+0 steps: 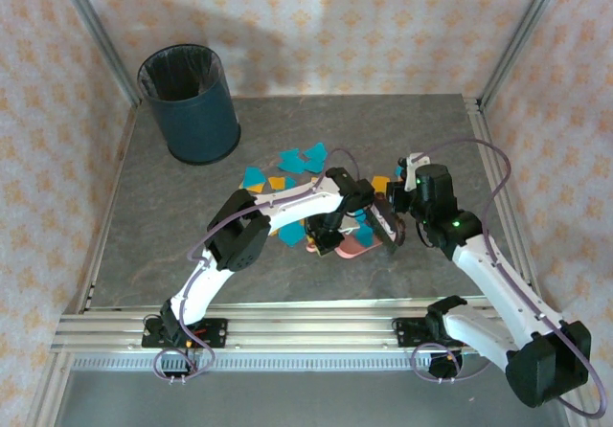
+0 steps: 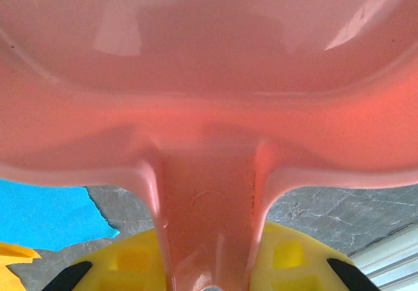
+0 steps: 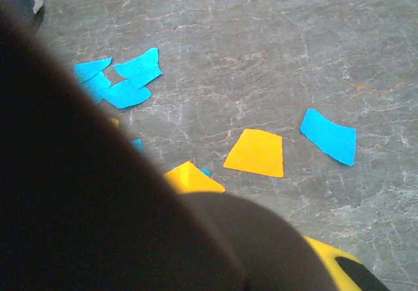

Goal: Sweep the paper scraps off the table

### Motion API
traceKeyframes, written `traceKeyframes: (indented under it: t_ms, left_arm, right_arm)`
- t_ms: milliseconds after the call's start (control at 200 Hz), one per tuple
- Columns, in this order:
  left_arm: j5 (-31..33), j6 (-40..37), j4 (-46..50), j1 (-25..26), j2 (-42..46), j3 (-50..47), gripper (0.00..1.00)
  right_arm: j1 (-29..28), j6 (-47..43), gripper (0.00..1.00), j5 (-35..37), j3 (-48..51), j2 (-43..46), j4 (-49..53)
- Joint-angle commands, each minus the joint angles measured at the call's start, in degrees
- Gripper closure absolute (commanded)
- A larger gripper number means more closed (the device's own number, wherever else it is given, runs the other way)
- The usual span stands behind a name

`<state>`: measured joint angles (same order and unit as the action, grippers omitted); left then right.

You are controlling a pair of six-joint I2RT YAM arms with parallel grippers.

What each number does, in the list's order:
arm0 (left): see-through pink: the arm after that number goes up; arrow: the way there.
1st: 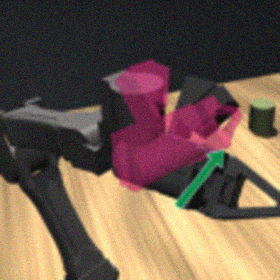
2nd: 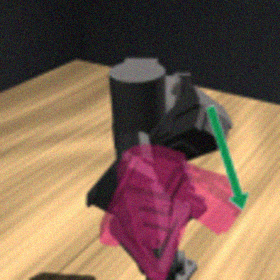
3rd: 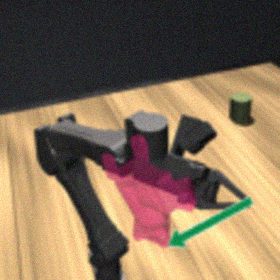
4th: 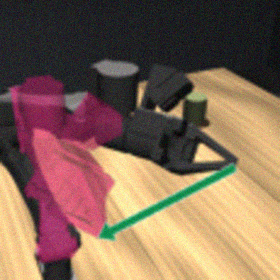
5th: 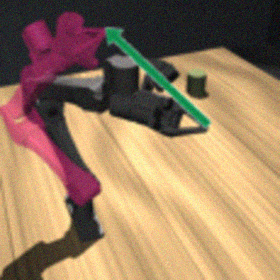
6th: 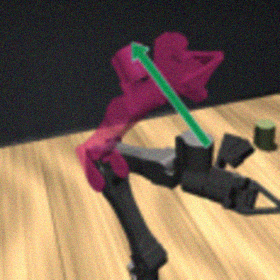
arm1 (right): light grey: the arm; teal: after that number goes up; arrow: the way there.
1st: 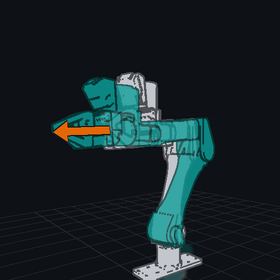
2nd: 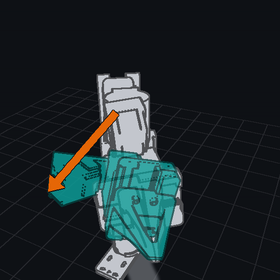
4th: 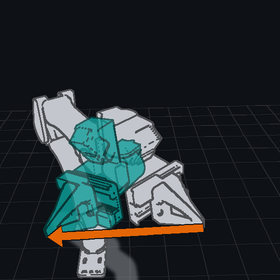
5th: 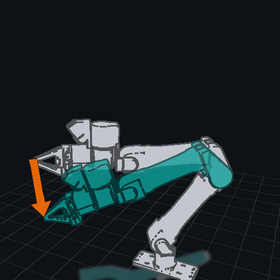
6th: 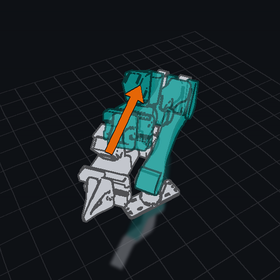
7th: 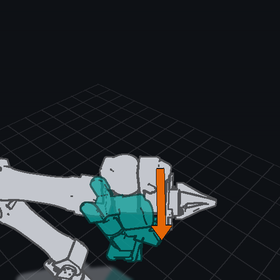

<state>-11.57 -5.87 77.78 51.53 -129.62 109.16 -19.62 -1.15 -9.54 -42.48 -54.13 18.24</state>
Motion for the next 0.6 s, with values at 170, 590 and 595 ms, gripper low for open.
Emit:
traceKeyframes:
  t_ms: [170,590,595]
  left_arm:
    - [2.22,2.23,1.55,-1.64,0.64,0.23,1.00]
    - [3.37,3.39,0.28,-3.60,3.73,-4.79,1.00]
    - [3.34,3.40,0.27,-3.61,3.75,-4.81,1.00]
  right_arm:
    - [-0.51,1.15,1.00,-2.14,-1.59,3.14,2.39]
    - [-0.50,5.84,1.00,18.46,0.79,8.95,-2.33]
    - [-0.50,5.95,1.00,18.83,0.85,8.95,-2.38]
